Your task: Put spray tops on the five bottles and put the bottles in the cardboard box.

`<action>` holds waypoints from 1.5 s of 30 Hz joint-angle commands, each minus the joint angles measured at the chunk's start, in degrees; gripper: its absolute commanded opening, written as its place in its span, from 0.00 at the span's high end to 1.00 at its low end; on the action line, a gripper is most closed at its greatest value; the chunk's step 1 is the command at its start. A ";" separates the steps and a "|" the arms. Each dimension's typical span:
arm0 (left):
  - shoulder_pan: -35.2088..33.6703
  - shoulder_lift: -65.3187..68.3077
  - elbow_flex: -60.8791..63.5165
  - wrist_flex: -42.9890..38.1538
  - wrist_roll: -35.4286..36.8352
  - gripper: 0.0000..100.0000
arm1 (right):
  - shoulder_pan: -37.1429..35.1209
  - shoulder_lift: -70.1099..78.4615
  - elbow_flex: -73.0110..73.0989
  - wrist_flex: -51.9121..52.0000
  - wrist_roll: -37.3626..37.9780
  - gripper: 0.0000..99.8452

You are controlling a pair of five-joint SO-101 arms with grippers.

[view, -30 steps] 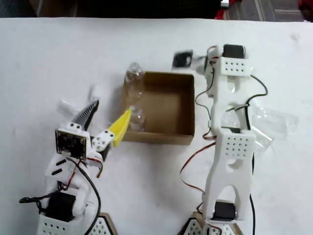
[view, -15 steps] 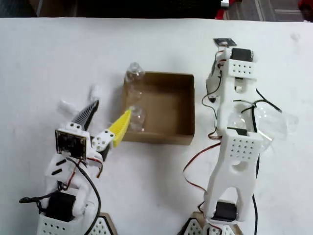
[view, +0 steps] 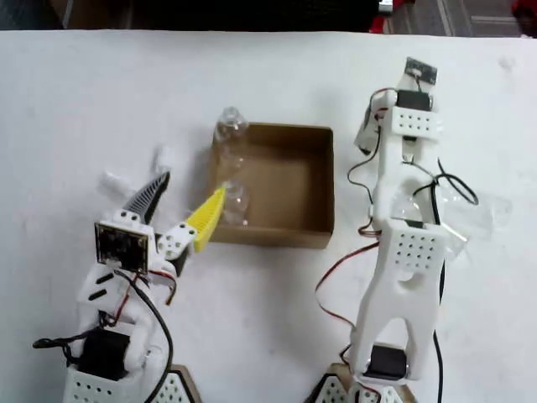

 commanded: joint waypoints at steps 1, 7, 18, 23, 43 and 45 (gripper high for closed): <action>0.13 -0.84 -0.26 -1.23 -0.62 0.72 | 1.71 0.13 -0.97 -3.21 -2.46 0.74; 0.13 -0.84 -0.26 -1.23 -0.62 0.72 | 1.98 0.57 -0.97 -3.91 -3.16 0.75; 0.13 -0.84 -0.26 -1.23 -0.62 0.72 | 1.63 0.57 -0.97 -3.74 -2.99 0.75; 0.13 -0.84 -0.26 -1.23 -0.62 0.72 | 1.80 0.57 -0.88 -3.56 -3.16 0.83; 0.13 -0.84 -0.26 -1.23 -0.62 0.72 | 5.93 -0.75 -1.05 5.93 -2.64 0.93; 0.13 -0.84 -0.26 -1.23 -0.62 0.72 | 6.11 -2.77 -1.05 7.60 -2.64 0.93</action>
